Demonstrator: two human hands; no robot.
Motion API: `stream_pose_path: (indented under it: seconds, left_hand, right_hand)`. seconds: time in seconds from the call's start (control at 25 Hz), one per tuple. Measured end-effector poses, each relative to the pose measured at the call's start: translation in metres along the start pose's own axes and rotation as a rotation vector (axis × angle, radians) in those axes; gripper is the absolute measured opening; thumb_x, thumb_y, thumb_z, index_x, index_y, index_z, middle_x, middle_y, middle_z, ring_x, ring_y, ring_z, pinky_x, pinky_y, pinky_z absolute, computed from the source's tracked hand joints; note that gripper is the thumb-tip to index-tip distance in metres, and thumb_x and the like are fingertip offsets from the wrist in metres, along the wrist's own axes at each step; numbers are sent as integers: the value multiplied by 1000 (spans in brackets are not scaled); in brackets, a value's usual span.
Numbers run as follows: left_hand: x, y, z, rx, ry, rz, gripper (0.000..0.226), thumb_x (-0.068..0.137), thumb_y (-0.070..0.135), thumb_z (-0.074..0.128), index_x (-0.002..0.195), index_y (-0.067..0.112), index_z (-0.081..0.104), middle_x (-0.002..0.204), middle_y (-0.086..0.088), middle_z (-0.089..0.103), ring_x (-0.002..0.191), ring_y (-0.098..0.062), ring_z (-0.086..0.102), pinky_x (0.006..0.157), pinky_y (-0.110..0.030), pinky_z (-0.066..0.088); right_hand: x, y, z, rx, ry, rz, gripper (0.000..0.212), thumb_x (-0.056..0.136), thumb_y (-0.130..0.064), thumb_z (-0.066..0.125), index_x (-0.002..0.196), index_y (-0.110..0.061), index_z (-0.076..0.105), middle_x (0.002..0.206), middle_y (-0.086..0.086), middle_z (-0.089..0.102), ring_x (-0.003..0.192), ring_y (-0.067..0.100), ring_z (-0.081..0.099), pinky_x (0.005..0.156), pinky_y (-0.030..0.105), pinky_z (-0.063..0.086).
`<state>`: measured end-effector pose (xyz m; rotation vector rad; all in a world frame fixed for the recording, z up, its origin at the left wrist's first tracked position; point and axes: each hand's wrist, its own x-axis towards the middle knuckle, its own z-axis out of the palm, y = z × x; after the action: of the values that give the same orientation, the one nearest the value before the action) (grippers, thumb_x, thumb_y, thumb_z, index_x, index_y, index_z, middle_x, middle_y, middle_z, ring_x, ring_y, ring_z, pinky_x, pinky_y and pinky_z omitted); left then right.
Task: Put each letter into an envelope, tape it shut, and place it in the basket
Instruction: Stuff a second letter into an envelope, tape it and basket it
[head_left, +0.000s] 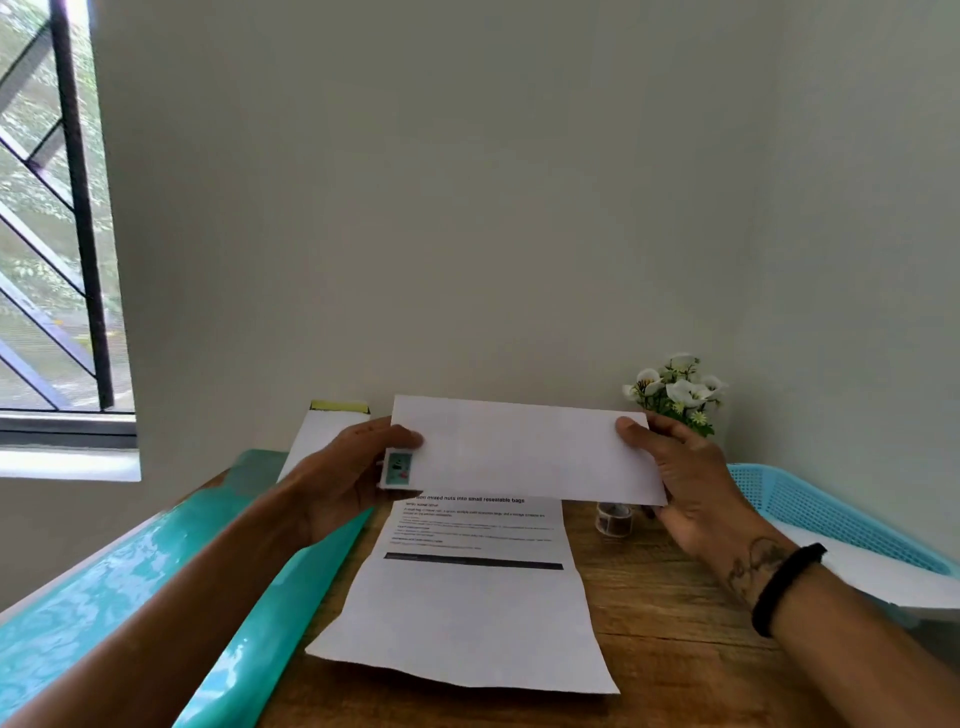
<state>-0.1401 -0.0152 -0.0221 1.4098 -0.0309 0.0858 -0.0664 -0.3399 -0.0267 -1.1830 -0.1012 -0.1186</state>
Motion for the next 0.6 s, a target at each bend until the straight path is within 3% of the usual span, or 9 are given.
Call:
stream_pose_path:
  seconds: [0.08, 0.2, 0.32, 0.48, 0.6]
  left_hand:
    - [0, -1, 0, -51, 97, 10, 59, 72, 26, 81, 124, 9, 59, 117, -21, 73, 102, -36, 75, 79, -43, 66]
    - [0, 1, -3, -204, 266, 52, 46, 75, 24, 84, 112, 13, 59, 116, -18, 73, 105, -34, 74, 86, -43, 62]
    - [-1, 2, -3, -351, 365, 45, 57, 61, 22, 89, 108, 16, 57, 111, -15, 75, 103, -31, 73, 92, -44, 60]
    - [-3, 2, 17, -405, 266, 49, 62, 65, 29, 92, 117, 15, 61, 114, -17, 77, 103, -33, 76, 86, -48, 63]
    - [-9, 5, 47, -374, -35, 19, 71, 75, 37, 89, 135, 15, 58, 126, -23, 72, 113, -40, 72, 89, -51, 62]
  right_hand:
    - [0, -1, -1, -161, -21, -10, 30, 86, -13, 81, 114, -15, 72, 112, 13, 77, 102, 32, 73, 79, 52, 64]
    - [-3, -12, -2, -330, -180, 79, 25, 87, -8, 79, 112, -6, 75, 109, 17, 79, 100, 31, 74, 69, 39, 63]
    - [-15, -25, -10, -594, -321, 87, 23, 85, -5, 82, 107, -3, 77, 98, 23, 80, 83, 30, 75, 59, 30, 62]
    - [-48, -44, -32, -625, -306, -2, 21, 85, 0, 81, 105, 1, 75, 83, 21, 80, 68, 25, 78, 57, 26, 62]
    - [-73, -76, -59, -558, -167, -78, 17, 88, -1, 79, 103, 3, 74, 76, 15, 79, 65, 21, 77, 58, 26, 62]
